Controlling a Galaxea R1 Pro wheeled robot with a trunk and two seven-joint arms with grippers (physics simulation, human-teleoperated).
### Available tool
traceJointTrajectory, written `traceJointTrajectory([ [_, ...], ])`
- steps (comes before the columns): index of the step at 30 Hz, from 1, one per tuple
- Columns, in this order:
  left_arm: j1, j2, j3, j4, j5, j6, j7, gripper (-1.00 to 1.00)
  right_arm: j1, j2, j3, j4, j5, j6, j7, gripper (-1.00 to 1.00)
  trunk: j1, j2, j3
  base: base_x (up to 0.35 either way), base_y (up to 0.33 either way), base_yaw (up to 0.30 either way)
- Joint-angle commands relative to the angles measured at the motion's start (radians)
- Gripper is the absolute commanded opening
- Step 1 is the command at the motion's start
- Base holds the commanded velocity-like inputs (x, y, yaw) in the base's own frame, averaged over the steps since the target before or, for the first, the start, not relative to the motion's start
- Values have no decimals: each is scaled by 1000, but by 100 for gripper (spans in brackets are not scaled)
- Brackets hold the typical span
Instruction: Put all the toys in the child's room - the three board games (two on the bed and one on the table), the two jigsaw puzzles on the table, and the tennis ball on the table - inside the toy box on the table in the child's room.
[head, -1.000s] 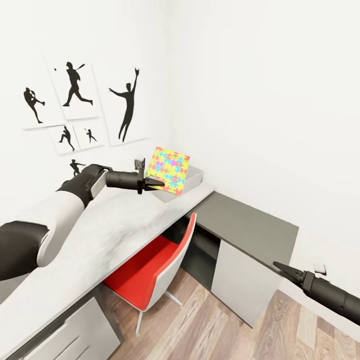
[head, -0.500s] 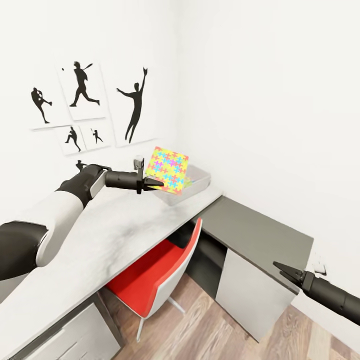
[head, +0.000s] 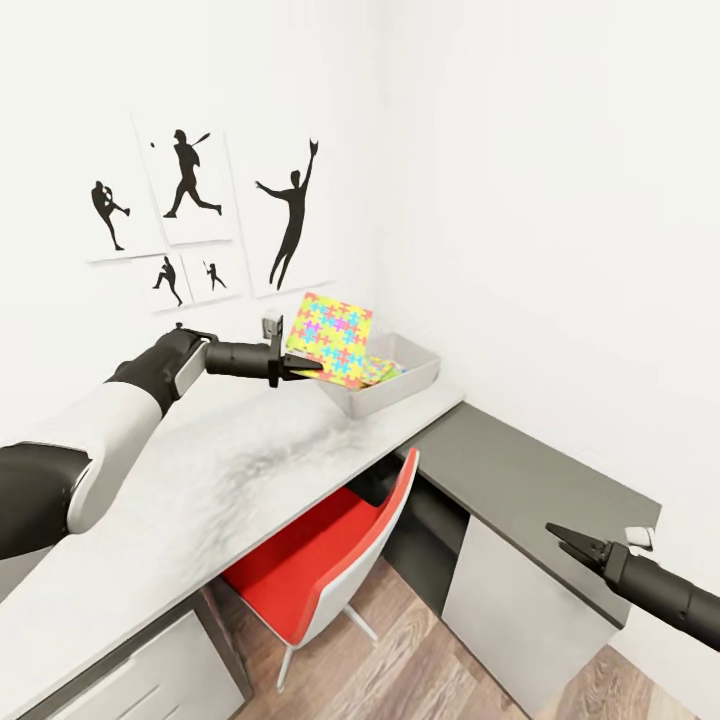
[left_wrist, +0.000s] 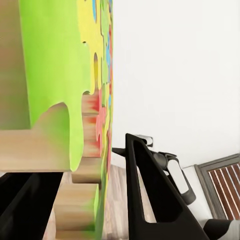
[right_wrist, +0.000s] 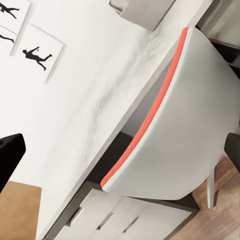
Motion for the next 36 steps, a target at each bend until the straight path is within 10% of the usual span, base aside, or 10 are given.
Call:
traceJointTrajectory([
  [1, -1, 2, -8, 0, 9, 10, -2, -100, -1, 0, -1, 0, 0, 6, 3, 100, -4, 6, 3, 3, -3, -21],
  [22, -1, 4, -8, 0, 8, 10, -2, -100, -1, 0, -1, 0, 0, 4, 4, 100, -84, 153, 102, 0, 0, -2],
  [36, -1, 8, -7, 0, 10, 10, -7, -100, -1, 0, -2, 0, 0, 7, 4, 100, -84, 153, 117, 110, -60, 0],
])
